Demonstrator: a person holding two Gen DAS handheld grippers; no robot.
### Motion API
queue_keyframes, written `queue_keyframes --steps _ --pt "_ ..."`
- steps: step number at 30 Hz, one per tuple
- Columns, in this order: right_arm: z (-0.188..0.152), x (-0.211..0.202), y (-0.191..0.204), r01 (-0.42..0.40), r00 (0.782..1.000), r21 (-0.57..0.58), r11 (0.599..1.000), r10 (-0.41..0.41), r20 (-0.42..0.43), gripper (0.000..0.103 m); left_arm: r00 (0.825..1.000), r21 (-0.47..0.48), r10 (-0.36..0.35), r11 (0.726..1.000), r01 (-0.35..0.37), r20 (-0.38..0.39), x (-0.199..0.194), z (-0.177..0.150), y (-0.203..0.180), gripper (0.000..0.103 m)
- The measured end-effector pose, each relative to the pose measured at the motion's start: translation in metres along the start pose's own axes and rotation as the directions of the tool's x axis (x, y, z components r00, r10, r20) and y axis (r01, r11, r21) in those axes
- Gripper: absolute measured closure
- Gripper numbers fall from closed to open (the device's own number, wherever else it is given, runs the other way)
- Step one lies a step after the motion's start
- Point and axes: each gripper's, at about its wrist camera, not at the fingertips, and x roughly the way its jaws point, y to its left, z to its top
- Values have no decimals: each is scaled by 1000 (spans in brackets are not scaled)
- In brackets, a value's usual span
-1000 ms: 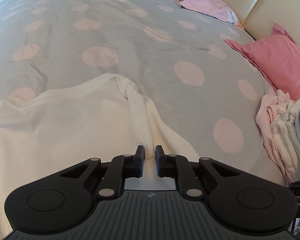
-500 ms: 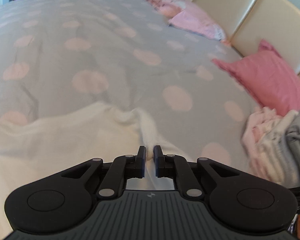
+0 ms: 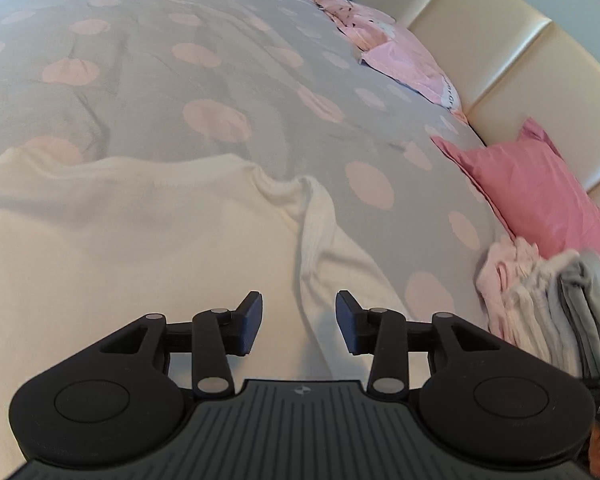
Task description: Fold clothes
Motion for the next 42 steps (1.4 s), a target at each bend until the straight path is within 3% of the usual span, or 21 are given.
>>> queue_keyframes --steps 7,10,16,21,24,28,33,34,36,38,42 --pt "-39 -37 20 -35 999 -151 988 32 -20 91 997 100 -54 993 60 -61 -43 -57 -43 66" --pt "-61 -54 28 -50 999 -223 974 44 -32 85 994 143 -63 987 75 -91 -62 -84 -62 66" --pt "-109 -70 22 -28 997 -319 947 2 -82 85 989 189 -71 977 95 -131 -104 -149 -88 66" --pt "-156 -80 11 -32 989 -374 927 -24 -144 85 988 225 -34 972 68 -151 -131 -198 -100 66" --pt "-182 -87 6 -70 981 -425 902 -15 -193 84 985 221 -20 974 58 -170 -141 -222 -105 66" --pt "-215 -91 -1 -130 964 -464 876 2 -267 72 982 215 -27 974 68 -188 -149 -245 -111 66" --pt "-244 -77 -7 -94 970 -529 844 -42 -238 72 975 233 -31 969 83 -220 -142 -260 -120 66" --pt "-245 -76 -7 -92 972 -533 841 -40 -232 74 974 243 -25 967 81 -226 -140 -262 -122 66" --pt "-244 -79 -7 -120 969 -527 841 -17 -247 100 973 258 -22 963 83 -231 -138 -267 -127 66" --pt "-244 -82 -7 -124 968 -532 838 -16 -251 100 971 256 -27 963 89 -236 -136 -271 -128 66" --pt "-248 -78 -9 -57 961 -555 830 -104 -254 101 969 244 -28 966 90 -247 -134 -275 -129 66"
